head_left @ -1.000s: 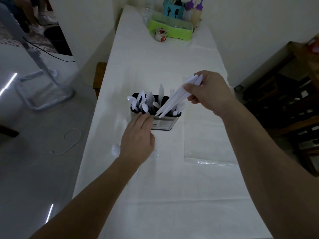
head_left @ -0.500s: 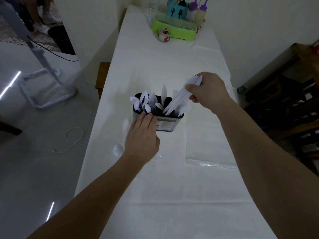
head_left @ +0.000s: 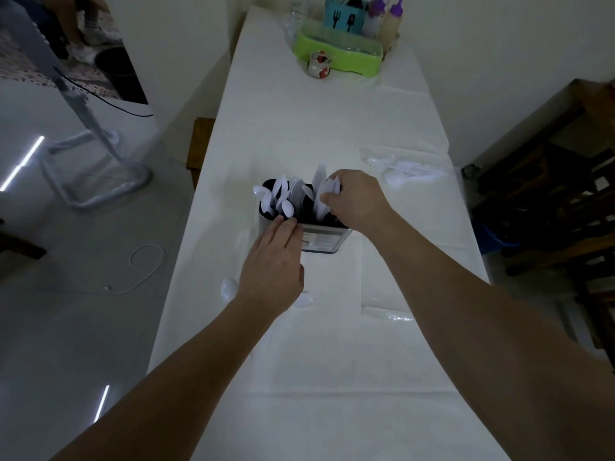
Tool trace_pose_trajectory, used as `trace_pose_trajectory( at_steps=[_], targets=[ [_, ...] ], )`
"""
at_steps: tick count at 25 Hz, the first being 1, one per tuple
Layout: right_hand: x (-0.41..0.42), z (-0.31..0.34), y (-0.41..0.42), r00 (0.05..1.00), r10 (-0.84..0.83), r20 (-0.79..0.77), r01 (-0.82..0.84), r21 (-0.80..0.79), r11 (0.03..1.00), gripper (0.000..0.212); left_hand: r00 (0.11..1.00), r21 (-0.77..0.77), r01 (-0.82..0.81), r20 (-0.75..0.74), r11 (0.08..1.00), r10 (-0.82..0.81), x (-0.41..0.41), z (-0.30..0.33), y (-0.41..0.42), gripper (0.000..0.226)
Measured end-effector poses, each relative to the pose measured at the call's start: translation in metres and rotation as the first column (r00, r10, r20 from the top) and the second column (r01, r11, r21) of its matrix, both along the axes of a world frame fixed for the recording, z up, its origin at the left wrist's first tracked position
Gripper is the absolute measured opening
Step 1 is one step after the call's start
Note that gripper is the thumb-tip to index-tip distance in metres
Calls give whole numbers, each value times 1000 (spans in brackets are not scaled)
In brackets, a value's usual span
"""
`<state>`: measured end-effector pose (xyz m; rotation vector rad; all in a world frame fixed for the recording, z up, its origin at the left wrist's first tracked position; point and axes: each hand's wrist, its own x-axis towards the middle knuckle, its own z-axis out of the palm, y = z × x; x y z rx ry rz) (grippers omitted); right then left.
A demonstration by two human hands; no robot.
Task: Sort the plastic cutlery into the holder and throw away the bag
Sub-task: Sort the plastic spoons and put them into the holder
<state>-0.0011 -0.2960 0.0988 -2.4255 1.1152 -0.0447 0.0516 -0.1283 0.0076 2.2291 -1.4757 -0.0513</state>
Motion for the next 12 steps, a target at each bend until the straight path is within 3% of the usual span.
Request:
trace_pose_trajectory(
  at_steps=[5,12],
  targets=[
    [8,-2,5,1000,5,-30,-6,-63,998,24,1000,7,20,-4,1000,-20,2,-2,0,56],
    [5,-5,15,999,-43,22,43,-16,999,25,995,-30,62,-73,998,-64,8,-1,6,58]
  ],
)
